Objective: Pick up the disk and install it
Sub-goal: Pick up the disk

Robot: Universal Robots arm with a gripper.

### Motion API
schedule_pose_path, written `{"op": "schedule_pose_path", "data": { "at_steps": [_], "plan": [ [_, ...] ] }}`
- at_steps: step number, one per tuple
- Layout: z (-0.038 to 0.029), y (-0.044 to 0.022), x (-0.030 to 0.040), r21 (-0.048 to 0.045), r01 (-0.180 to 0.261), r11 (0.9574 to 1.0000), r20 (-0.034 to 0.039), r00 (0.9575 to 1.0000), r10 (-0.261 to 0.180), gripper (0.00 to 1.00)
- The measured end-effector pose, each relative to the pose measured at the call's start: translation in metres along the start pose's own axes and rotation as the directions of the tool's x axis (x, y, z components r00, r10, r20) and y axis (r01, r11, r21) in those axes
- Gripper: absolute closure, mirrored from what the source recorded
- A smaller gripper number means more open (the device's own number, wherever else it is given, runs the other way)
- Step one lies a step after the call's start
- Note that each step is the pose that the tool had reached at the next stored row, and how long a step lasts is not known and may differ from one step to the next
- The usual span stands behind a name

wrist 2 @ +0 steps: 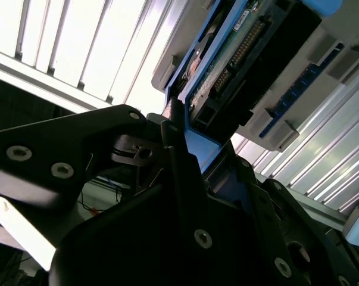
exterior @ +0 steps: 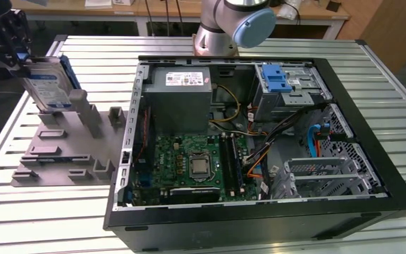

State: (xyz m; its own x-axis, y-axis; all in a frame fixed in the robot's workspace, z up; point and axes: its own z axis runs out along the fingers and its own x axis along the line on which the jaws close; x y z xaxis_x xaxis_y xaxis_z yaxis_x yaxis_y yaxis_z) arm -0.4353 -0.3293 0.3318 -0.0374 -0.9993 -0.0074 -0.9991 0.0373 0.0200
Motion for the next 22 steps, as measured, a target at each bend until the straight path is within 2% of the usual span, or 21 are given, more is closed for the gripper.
{"op": "schedule_pose_path", "data": {
  "at_steps": [22],
  "plan": [
    [-0.013, 0.0002, -0.0001, -0.0001, 0.0, 1.0, 0.0, 1.0, 0.0, 0.64]
  ]
}}
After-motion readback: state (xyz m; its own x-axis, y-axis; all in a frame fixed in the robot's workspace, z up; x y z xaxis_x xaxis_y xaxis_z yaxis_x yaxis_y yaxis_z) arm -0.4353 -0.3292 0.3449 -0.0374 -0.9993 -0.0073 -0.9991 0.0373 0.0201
